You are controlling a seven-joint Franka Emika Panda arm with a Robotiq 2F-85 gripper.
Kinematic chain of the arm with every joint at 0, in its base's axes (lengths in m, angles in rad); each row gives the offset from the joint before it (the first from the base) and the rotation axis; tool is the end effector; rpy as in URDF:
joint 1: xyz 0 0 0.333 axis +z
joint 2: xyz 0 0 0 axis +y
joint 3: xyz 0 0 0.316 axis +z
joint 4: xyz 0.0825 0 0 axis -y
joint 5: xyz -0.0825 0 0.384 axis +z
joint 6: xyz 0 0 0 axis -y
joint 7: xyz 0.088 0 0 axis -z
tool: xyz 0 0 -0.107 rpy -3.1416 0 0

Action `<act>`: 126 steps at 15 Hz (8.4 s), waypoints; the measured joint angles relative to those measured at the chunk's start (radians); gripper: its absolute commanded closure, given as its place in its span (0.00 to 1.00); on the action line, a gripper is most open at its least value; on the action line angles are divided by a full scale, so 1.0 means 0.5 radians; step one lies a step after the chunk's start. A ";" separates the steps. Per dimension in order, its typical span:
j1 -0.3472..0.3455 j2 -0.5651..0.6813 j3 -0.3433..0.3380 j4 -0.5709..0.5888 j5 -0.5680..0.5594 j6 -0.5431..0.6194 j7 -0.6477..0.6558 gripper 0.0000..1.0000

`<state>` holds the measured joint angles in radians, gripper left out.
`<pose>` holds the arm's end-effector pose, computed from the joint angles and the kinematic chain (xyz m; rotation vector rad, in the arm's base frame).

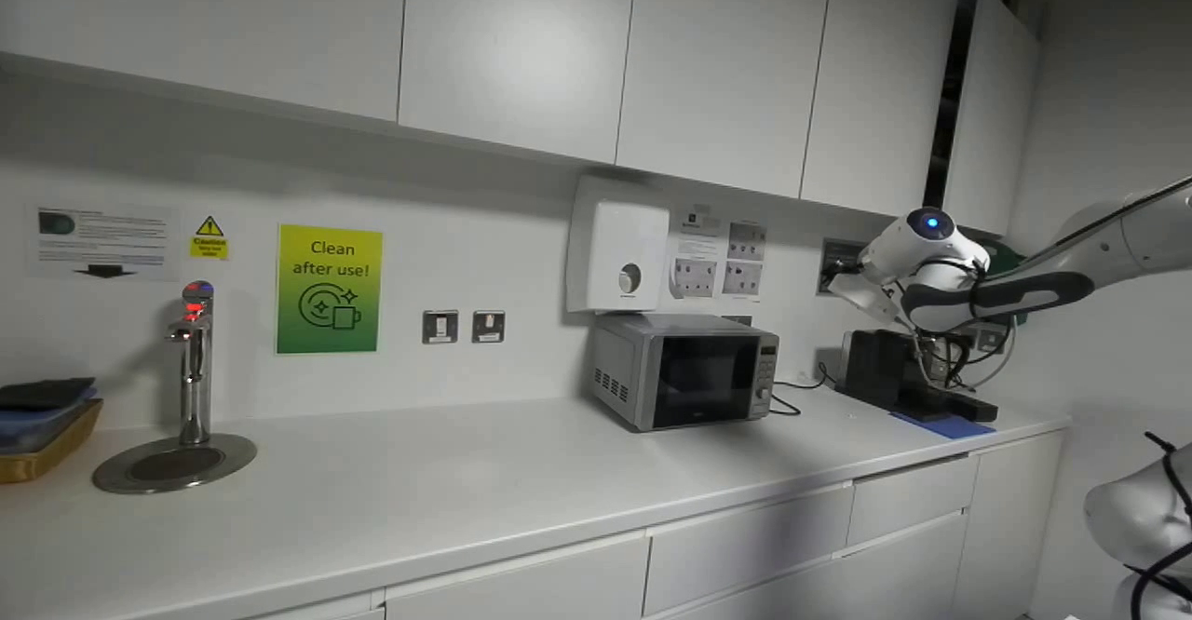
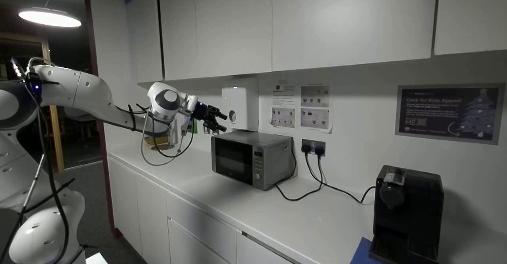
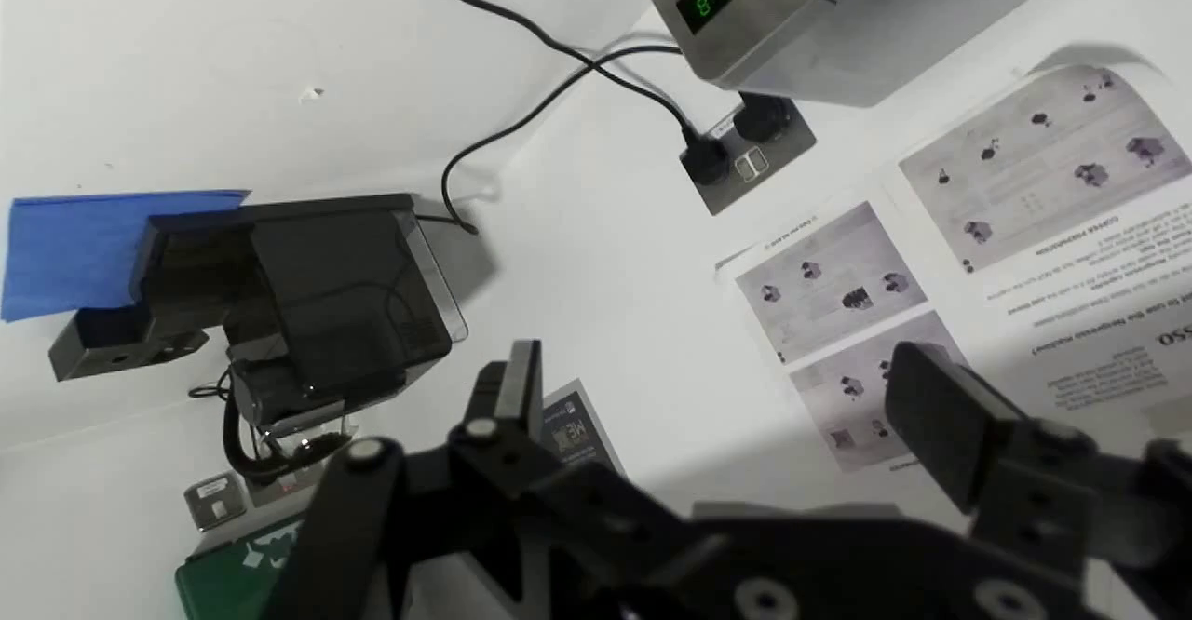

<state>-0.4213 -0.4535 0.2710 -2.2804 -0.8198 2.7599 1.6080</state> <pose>0.4714 -0.0187 0.6176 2.2850 -1.3908 1.6316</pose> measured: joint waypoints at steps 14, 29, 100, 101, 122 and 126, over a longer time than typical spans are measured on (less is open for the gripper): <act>0.035 0.176 -0.079 0.318 0.177 0.342 -0.013 0.00; -0.787 0.318 0.294 0.712 -0.857 0.344 1.219 0.00; -0.687 1.666 0.525 2.328 -1.204 1.038 1.996 0.00; -0.634 1.675 0.444 2.341 -1.063 1.077 1.954 0.00; -0.255 1.985 0.238 2.541 -0.444 1.395 1.678 0.00; -0.256 2.083 0.238 2.628 -0.446 1.394 1.630 0.00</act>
<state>-0.5491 0.5879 0.3901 -0.9665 -1.0427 3.4571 2.4228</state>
